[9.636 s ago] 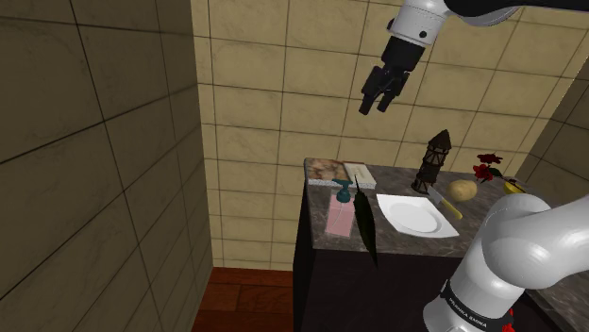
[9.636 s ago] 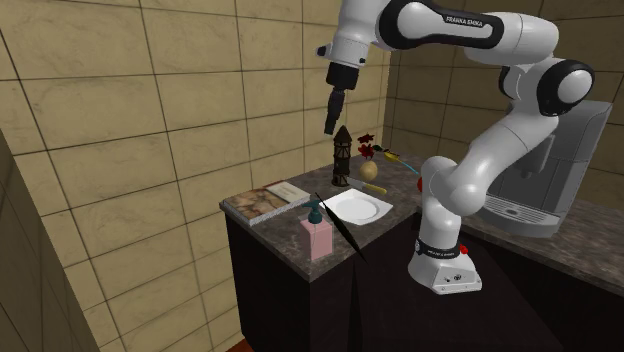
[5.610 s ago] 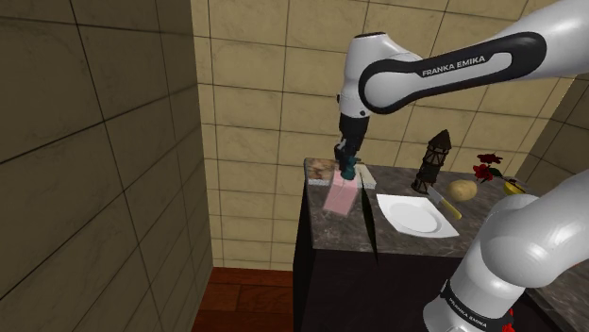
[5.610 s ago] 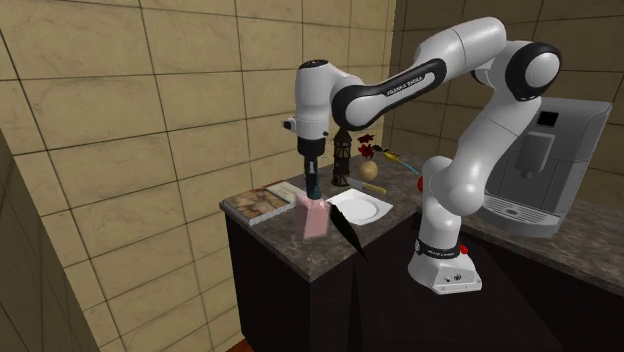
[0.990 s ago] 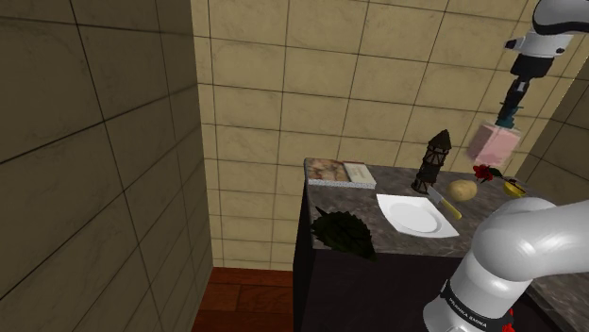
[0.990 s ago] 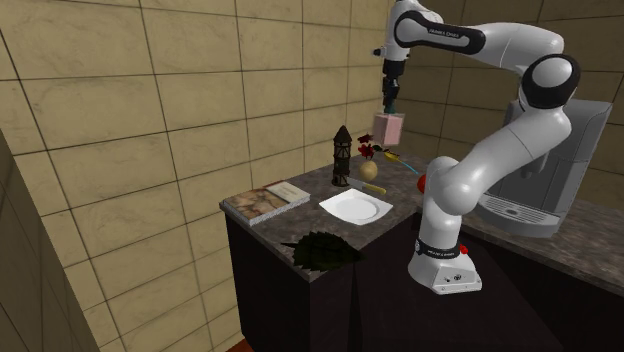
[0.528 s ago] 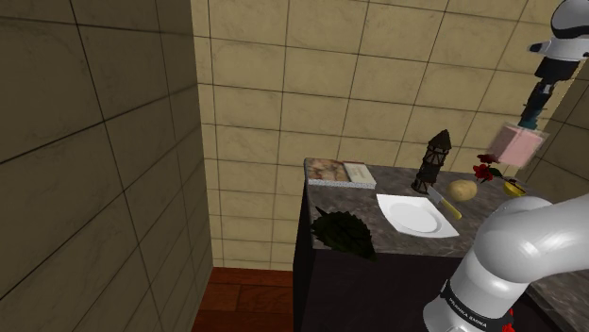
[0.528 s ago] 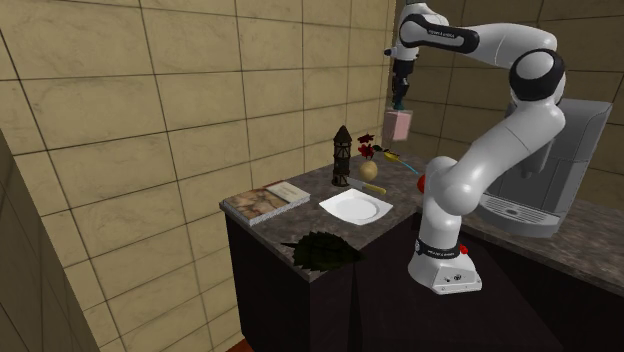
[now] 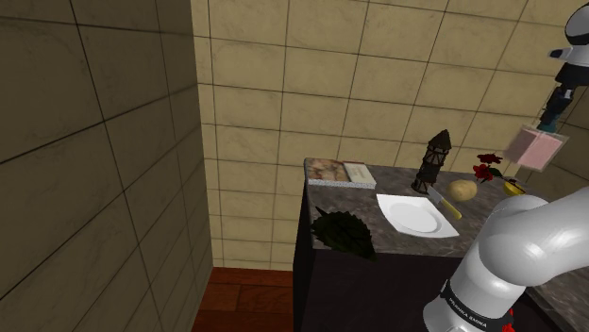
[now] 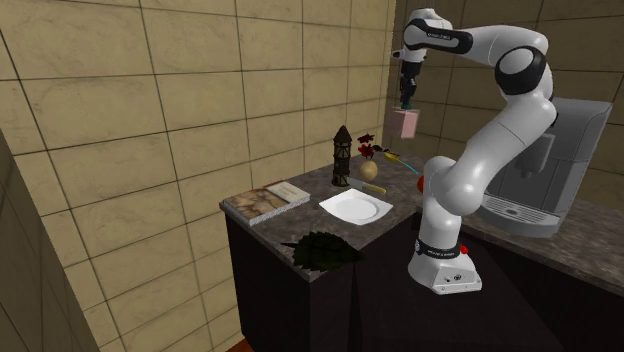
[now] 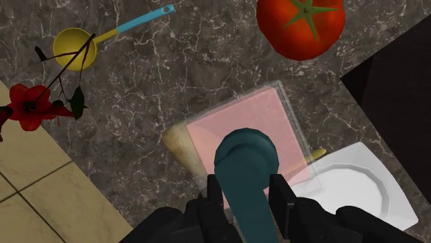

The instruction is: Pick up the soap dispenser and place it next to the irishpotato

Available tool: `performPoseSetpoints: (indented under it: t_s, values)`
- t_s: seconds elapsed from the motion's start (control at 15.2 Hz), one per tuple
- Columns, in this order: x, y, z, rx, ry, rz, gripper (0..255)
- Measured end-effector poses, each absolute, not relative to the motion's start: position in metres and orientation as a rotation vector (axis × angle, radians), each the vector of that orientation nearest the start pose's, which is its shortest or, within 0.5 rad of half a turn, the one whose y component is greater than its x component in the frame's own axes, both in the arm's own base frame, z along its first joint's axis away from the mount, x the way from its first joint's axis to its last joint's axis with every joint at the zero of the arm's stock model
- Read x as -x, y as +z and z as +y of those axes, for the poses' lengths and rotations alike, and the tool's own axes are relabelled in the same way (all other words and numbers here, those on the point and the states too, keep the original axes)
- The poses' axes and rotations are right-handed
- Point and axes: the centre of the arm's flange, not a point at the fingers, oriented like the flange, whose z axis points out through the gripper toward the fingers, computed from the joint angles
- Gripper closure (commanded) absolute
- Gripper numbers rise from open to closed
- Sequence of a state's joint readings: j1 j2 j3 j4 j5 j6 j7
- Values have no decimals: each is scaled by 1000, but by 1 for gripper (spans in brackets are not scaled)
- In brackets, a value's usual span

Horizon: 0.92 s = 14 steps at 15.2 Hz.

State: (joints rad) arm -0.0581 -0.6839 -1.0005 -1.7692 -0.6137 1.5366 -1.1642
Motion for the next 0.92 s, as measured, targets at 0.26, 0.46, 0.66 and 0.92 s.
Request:
performPoseSetpoints:
  t_s: [0.26,0.46,0.66,0.92]
  values:
    - [-18,633,-492,3289,-46,-174,255]
    - [-19,616,-493,3288,-46,-175,255]
    - [-19,600,-493,3288,-46,-175,255]
    - [-19,580,-492,3288,-46,-174,255]
